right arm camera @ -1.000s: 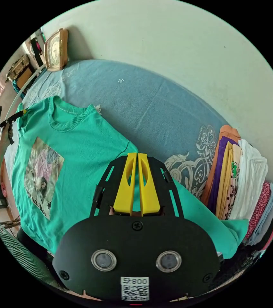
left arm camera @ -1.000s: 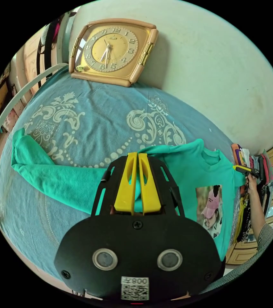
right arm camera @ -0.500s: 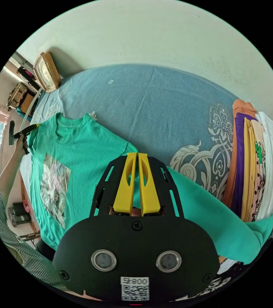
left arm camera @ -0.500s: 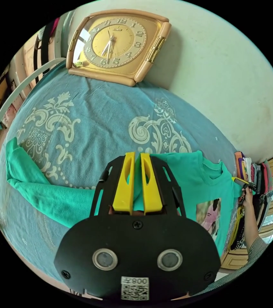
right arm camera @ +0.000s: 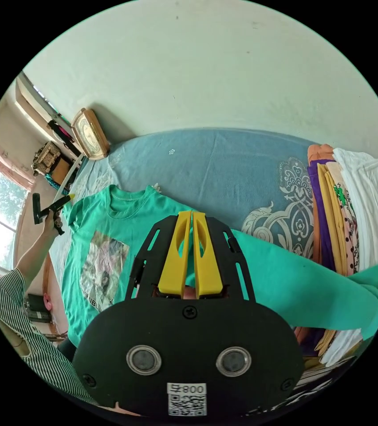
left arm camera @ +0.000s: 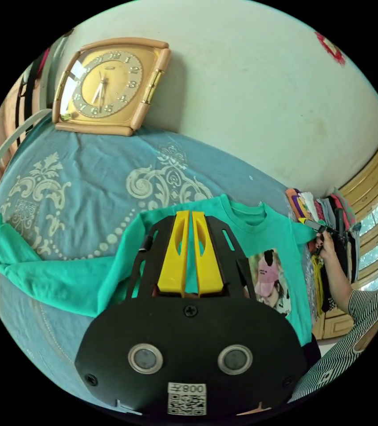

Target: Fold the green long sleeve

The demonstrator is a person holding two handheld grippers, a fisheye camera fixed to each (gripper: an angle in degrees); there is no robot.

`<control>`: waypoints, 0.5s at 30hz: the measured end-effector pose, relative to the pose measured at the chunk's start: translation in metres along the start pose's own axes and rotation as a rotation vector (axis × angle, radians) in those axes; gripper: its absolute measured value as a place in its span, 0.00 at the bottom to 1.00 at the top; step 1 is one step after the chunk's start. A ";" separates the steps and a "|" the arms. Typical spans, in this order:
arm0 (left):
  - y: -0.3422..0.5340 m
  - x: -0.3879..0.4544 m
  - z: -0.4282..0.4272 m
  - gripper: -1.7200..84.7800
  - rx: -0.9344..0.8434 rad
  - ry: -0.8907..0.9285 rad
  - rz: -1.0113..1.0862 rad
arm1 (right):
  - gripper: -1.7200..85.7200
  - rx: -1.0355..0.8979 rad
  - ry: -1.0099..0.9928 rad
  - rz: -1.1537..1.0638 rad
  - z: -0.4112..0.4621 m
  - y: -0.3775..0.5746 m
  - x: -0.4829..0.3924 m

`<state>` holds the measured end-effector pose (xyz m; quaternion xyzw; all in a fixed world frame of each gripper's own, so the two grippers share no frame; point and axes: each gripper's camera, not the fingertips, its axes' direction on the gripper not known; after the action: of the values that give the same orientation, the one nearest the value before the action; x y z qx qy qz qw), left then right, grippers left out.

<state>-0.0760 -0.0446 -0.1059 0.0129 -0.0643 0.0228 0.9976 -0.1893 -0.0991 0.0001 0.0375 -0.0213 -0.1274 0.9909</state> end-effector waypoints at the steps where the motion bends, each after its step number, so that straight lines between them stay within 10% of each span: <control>1: 0.007 0.009 0.017 0.03 -0.047 -0.008 0.017 | 0.02 0.000 0.034 -0.027 -0.001 0.011 -0.013; 15: 0.068 0.054 0.084 0.02 -0.203 -0.078 0.014 | 0.02 -0.055 0.139 -0.022 -0.009 0.086 -0.054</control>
<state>-0.0363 0.0229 -0.0138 -0.0880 -0.1052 0.0226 0.9903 -0.2199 -0.0018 -0.0040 0.0191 0.0513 -0.1360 0.9892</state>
